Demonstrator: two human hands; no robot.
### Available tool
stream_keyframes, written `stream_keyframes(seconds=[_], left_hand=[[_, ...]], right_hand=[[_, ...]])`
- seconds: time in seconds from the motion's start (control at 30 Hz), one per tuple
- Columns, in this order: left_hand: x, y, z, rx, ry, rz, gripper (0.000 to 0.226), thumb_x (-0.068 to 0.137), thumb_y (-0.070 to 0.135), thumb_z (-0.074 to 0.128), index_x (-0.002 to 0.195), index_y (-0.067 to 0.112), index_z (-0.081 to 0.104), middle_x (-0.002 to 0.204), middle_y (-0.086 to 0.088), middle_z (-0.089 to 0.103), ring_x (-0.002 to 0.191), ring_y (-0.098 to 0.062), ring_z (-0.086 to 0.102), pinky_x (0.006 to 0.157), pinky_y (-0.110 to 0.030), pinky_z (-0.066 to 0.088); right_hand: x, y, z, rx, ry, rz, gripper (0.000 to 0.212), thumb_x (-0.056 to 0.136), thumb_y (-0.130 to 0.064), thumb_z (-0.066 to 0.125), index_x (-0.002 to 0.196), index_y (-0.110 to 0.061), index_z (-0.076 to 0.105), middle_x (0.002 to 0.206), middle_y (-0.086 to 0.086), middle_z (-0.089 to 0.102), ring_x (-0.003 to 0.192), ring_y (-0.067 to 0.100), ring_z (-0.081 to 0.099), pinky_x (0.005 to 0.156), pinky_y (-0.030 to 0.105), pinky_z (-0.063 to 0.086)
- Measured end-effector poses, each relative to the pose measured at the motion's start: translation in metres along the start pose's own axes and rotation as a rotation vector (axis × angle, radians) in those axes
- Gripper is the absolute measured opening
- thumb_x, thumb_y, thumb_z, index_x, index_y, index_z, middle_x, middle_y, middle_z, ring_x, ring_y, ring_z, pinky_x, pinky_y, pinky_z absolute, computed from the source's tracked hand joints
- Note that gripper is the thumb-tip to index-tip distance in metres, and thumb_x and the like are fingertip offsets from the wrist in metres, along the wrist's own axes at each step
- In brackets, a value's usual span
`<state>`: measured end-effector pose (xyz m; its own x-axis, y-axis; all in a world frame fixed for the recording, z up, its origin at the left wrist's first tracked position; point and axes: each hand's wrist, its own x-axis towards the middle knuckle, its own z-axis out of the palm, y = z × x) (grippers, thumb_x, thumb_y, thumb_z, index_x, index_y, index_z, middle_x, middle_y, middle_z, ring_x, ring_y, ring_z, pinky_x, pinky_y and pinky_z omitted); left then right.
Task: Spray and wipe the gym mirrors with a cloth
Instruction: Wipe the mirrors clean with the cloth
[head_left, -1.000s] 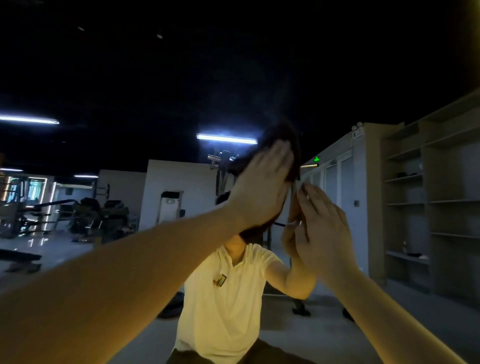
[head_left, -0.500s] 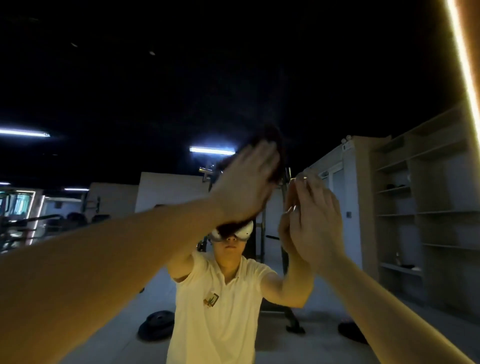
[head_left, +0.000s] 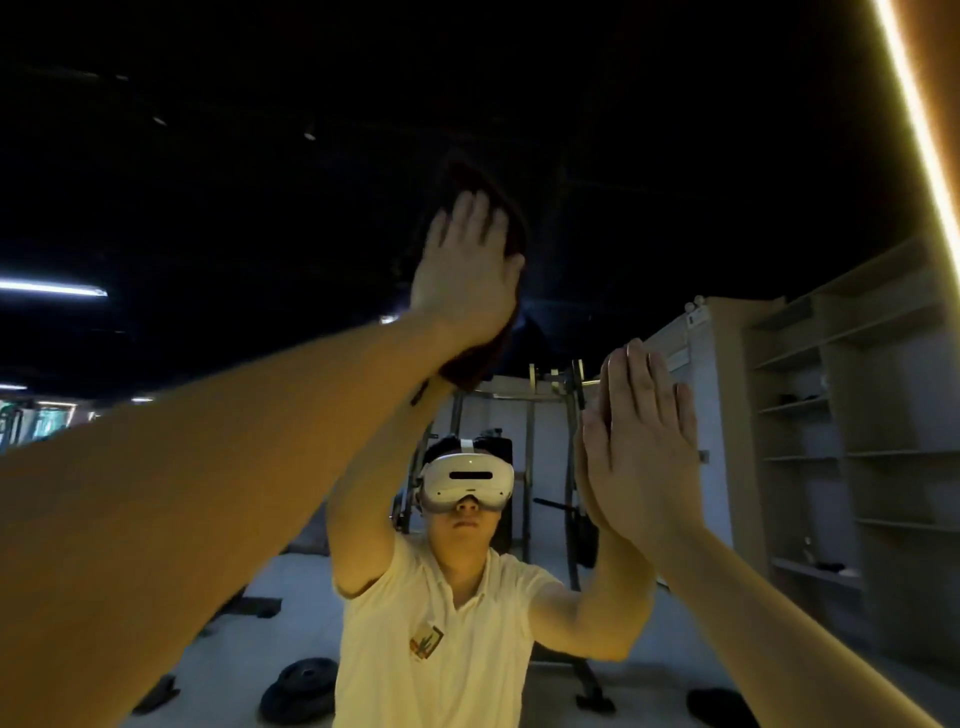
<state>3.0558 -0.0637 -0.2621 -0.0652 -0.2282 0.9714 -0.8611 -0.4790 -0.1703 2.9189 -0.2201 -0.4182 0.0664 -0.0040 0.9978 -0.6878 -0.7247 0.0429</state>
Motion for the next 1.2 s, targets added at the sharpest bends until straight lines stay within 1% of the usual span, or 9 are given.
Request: stream_keyframes(seconds=[0.17,0.3,0.37,0.47,0.6,0.77,0.93,1.0,1.2], left_hand=[[-0.133,0.025,0.029,-0.086,-0.096,0.481,0.062,0.107,0.044,0.024,0.163,0.018,0.026,0.173,-0.007,0.016,0.16,-0.018,0.001,0.127,-0.04,-0.008],[-0.169,-0.032,0.012,0.112,-0.165,0.661,0.058,0.105,0.044,0.031,0.157,0.019,0.037,0.166,-0.009,0.034,0.155,-0.023,0.016,0.125,-0.048,0.011],[-0.152,-0.082,-0.005,0.137,-0.158,0.494,0.063,0.105,0.05,0.024,0.158,0.017,0.033,0.168,-0.013,0.029,0.157,-0.027,0.016,0.127,-0.049,0.015],[-0.114,-0.158,-0.025,0.183,-0.123,0.012,0.076,0.108,0.056,0.01,0.162,0.006,0.028,0.172,-0.021,0.017,0.161,-0.035,0.01,0.131,-0.049,0.012],[-0.095,-0.128,-0.018,0.066,-0.005,-0.363,0.069,0.112,0.046,0.018,0.164,0.0,0.018,0.171,-0.026,0.01,0.161,-0.039,0.005,0.131,-0.052,0.009],[-0.142,-0.004,0.028,-0.042,0.072,0.124,0.065,0.109,0.042,0.021,0.16,0.006,0.035,0.171,-0.017,0.022,0.161,-0.031,0.013,0.13,-0.045,0.002],[-0.211,-0.029,0.032,0.053,-0.121,0.559,0.059,0.109,0.043,0.033,0.161,0.014,0.033,0.171,-0.014,0.024,0.16,-0.03,0.014,0.13,-0.048,0.006],[-0.223,-0.076,0.024,0.043,-0.108,0.433,0.06,0.109,0.046,0.033,0.16,0.015,0.034,0.171,-0.014,0.024,0.16,-0.031,0.015,0.13,-0.055,0.014],[-0.253,-0.182,0.002,-0.063,0.015,-0.488,0.072,0.111,0.047,0.018,0.155,-0.005,0.037,0.166,-0.031,0.025,0.157,-0.044,0.018,0.128,-0.059,0.018]], right_hand=[[-0.001,-0.01,-0.009,0.121,0.028,0.049,0.065,0.102,-0.036,0.018,0.159,-0.008,0.029,0.168,0.012,0.025,0.158,0.027,0.015,0.126,0.057,0.017],[-0.014,-0.044,-0.023,0.245,0.055,0.076,0.067,0.092,-0.031,0.025,0.151,-0.008,0.046,0.164,0.014,0.034,0.155,0.031,0.025,0.125,0.057,0.021],[-0.023,-0.061,-0.02,0.225,0.033,-0.038,0.062,0.095,-0.029,0.031,0.152,-0.008,0.045,0.164,0.014,0.034,0.154,0.031,0.027,0.124,0.057,0.024],[-0.03,-0.076,-0.008,0.176,-0.02,-0.092,0.062,0.099,-0.03,0.032,0.157,-0.012,0.037,0.168,0.011,0.028,0.157,0.028,0.019,0.126,0.056,0.021],[-0.031,-0.074,-0.005,0.169,-0.045,-0.084,0.065,0.098,-0.032,0.027,0.159,-0.011,0.035,0.169,0.01,0.026,0.158,0.028,0.018,0.126,0.055,0.02],[-0.038,-0.065,-0.023,0.282,0.007,-0.095,0.066,0.093,-0.026,0.027,0.151,-0.003,0.045,0.163,0.013,0.037,0.152,0.03,0.031,0.125,0.041,0.018],[-0.078,-0.057,-0.022,0.161,-0.03,-0.012,0.065,0.098,-0.03,0.027,0.155,-0.002,0.038,0.166,0.019,0.029,0.155,0.034,0.025,0.125,0.056,0.021],[-0.089,-0.062,-0.013,0.114,-0.041,-0.061,0.063,0.1,-0.03,0.028,0.157,-0.003,0.036,0.167,0.019,0.026,0.156,0.034,0.021,0.125,0.057,0.019],[-0.097,-0.085,0.005,0.112,0.045,0.031,0.063,0.102,-0.029,0.03,0.158,-0.001,0.031,0.167,0.02,0.025,0.157,0.036,0.017,0.125,0.059,0.019]])
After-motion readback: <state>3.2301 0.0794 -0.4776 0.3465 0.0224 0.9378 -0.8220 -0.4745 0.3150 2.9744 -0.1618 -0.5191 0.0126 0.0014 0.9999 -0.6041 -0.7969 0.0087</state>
